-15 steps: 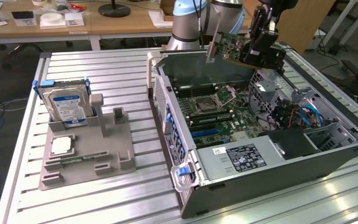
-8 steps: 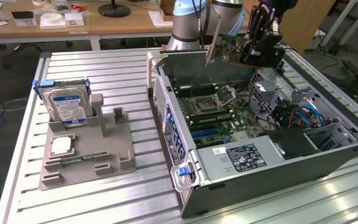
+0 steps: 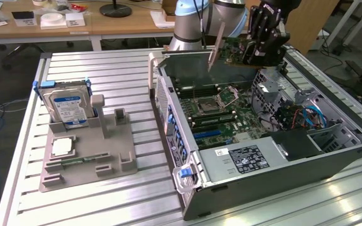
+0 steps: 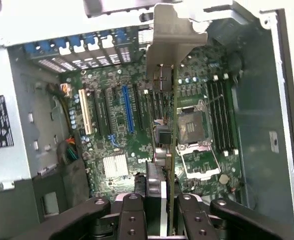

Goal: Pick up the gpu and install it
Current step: 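Insert the gpu into the slot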

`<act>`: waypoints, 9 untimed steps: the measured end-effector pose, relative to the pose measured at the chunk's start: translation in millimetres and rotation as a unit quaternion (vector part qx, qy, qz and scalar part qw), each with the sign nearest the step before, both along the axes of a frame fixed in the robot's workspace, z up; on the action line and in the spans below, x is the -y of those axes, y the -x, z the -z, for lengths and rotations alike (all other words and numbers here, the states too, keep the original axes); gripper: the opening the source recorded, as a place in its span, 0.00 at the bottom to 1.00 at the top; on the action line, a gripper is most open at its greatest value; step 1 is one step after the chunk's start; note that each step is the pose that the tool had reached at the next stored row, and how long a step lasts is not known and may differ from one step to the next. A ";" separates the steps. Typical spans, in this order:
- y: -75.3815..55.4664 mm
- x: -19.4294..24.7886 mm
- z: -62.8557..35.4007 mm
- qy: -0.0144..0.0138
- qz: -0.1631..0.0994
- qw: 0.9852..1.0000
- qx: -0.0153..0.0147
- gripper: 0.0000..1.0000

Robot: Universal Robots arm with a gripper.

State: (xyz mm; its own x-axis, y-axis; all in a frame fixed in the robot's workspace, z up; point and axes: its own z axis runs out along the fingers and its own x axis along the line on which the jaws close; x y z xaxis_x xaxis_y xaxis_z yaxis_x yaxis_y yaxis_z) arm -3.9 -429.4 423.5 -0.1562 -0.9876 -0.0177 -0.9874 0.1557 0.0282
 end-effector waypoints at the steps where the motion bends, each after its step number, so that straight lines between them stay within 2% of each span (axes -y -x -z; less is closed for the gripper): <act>1: 0.0 0.0 0.1 0.000 -0.009 1.000 0.000 0.28; 5: -0.1 0.0 0.8 0.000 -0.043 0.999 0.001 0.28; 9: 0.0 1.0 2.5 0.001 -0.057 0.998 0.009 0.28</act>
State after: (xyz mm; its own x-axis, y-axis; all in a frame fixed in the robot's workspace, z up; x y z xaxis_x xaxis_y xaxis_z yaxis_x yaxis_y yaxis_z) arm -4.0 -430.4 421.0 -0.0428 -0.9989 -0.0186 -0.9990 0.0427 0.0096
